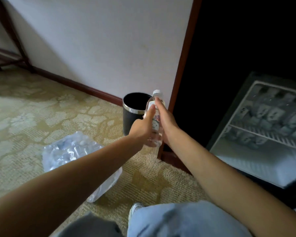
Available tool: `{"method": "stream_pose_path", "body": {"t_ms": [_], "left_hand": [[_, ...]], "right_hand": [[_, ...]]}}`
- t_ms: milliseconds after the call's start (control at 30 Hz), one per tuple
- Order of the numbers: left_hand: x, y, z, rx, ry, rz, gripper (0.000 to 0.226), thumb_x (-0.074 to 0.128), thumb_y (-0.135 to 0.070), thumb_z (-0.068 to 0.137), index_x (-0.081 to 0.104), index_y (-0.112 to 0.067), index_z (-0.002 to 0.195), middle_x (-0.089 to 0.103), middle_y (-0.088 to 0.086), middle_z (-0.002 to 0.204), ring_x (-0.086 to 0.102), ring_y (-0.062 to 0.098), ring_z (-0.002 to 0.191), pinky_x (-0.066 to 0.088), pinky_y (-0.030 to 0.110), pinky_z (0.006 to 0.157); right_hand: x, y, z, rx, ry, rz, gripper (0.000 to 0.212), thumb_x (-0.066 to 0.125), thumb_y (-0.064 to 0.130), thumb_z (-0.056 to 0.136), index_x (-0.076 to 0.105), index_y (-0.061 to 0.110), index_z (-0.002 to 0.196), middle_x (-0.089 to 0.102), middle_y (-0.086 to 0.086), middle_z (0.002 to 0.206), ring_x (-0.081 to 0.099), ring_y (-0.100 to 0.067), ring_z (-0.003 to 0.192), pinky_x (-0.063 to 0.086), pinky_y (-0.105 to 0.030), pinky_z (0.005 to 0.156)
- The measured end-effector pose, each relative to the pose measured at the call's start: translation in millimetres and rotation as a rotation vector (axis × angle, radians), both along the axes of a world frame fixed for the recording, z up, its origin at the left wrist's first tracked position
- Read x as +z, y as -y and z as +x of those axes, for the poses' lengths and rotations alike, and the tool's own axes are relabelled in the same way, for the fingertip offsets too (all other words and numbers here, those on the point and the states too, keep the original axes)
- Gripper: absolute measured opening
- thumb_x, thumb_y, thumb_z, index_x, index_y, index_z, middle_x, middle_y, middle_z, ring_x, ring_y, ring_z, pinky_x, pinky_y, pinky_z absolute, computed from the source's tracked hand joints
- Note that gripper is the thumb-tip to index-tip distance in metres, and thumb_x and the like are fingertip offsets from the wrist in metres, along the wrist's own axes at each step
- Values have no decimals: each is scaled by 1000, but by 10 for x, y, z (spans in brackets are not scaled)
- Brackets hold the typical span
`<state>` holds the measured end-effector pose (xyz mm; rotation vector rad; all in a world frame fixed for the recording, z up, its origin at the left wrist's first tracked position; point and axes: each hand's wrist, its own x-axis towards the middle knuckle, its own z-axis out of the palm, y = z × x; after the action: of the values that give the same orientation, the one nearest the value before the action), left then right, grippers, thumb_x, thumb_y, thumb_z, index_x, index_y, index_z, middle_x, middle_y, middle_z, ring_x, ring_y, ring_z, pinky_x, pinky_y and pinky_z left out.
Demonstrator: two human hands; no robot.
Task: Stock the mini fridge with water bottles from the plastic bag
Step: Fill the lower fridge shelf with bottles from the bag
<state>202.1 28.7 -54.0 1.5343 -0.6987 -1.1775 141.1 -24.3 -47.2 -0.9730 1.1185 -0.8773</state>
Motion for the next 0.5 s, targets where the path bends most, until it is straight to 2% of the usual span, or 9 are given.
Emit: {"method": "stream_pose_path", "body": {"t_ms": [100,233,333,400,500], "left_hand": [[371,-234,-187,40,37,-104,61,40,-71,85,67,-17,85,74,5,80,73,22,74,59,36,70],[533,-574,-454,91,36,-179,60,39,-69,88,69,-17,83,75,5,76,73,22,71,60,35,64],[443,-731,-547,44,-28,-169,56,44,-65,88,69,-15,88,74,7,86,73,24,78,59,40,74],[424,-722,-594,-17,-43,-142,56,44,-63,89,69,-13,88,73,10,87,72,24,74,59,35,66],[408,-560,-758,-59,-80,-188,59,42,-64,89,70,-13,87,75,9,85,72,21,69,56,28,55]], "right_hand": [[404,-208,-169,2,4,-86,60,60,60,81,63,11,115,70,-14,104,70,-29,91,56,-45,87],[673,-563,-372,8,-50,-198,62,54,58,87,57,6,120,68,-14,105,68,-28,93,56,-41,86],[588,-821,-606,33,24,-180,47,51,49,93,59,8,116,70,-10,93,72,-20,77,59,-30,65],[534,-866,-780,48,84,-141,42,49,44,96,60,9,118,70,-6,89,71,-16,70,57,-26,56],[605,-751,-988,24,85,-141,39,50,39,97,59,10,121,69,-3,86,68,-14,72,57,-28,62]]}}
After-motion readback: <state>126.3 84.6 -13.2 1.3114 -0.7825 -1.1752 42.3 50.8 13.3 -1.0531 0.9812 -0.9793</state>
